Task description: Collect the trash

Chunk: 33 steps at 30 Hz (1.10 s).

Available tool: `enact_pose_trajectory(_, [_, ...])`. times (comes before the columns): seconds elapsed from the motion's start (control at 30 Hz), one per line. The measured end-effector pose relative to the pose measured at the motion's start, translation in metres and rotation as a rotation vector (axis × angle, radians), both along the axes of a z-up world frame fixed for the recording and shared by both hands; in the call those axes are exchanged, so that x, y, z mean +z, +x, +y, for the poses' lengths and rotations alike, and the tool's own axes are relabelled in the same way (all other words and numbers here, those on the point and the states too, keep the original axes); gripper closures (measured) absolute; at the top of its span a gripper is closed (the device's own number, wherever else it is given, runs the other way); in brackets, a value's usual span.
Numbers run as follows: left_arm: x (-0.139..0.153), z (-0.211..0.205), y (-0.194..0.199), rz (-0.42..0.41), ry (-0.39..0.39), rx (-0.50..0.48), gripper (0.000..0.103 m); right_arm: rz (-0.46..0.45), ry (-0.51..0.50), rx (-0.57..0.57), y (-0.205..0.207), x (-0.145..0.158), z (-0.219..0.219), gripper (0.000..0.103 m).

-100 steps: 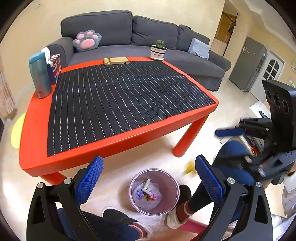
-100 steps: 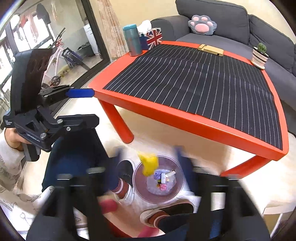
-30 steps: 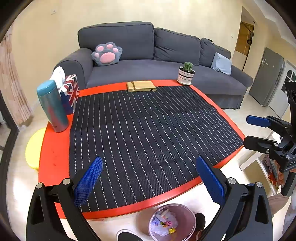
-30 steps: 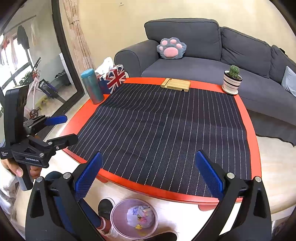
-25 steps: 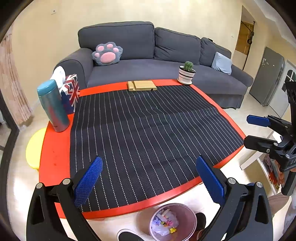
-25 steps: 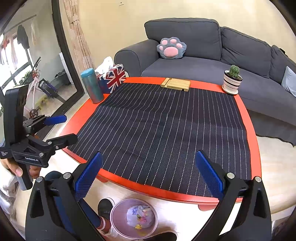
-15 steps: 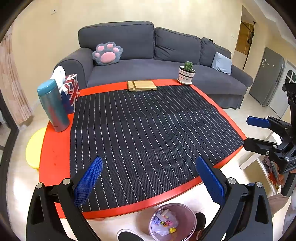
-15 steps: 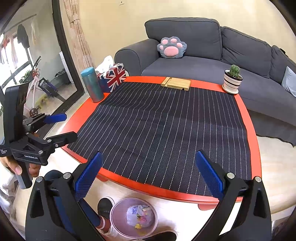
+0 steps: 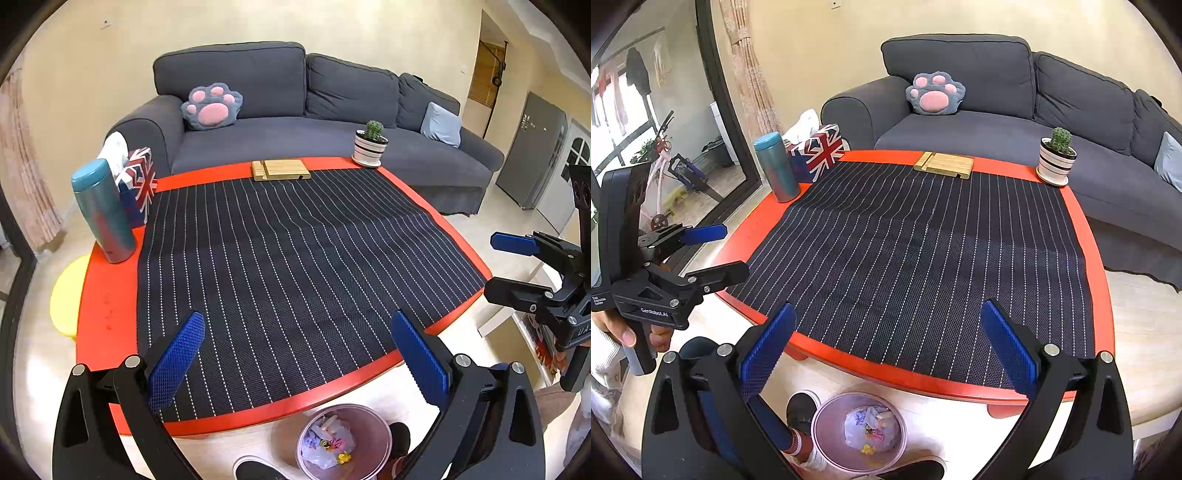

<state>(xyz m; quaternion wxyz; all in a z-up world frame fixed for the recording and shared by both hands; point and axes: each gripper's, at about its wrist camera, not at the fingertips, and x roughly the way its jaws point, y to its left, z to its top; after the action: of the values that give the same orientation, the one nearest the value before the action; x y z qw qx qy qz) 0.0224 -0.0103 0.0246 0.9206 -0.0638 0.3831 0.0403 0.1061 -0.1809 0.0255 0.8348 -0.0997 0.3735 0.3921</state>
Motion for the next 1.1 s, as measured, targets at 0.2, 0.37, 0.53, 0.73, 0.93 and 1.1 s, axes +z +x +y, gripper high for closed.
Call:
enact_pose_trajectory(0.2, [-0.0004,-0.0007,-0.0001,0.0,-0.001,-0.002,0.006,0.002,0.0,0.003,0.0001,-0.0006,0.0014,0.005])
enact_pose_trajectory(0.37, [-0.0011,-0.0019,0.0002,0.001,-0.003,-0.004,0.006,0.003,0.0,0.004,-0.0001,-0.0008,0.0016,0.005])
enact_pose_trajectory(0.53, [-0.0012,-0.0023,0.0006,0.001,-0.008,-0.008,0.006,0.005,-0.002,0.004,-0.0003,-0.0012,0.0018,0.005])
enact_pose_trajectory(0.73, [-0.0012,-0.0016,0.0009,0.004,-0.016,-0.009,0.006,0.006,-0.004,0.007,-0.0001,-0.0033,0.0016,0.005])
enact_pose_trajectory(0.93, [-0.0012,-0.0029,0.0019,0.004,-0.006,-0.008,0.006,0.007,-0.006,0.008,-0.0004,-0.0034,0.0017,0.005])
enact_pose_trajectory(1.1, [-0.0039,-0.0032,0.0054,0.022,-0.004,-0.006,0.006,0.007,-0.006,0.008,-0.0003,-0.0037,0.0015,0.005])
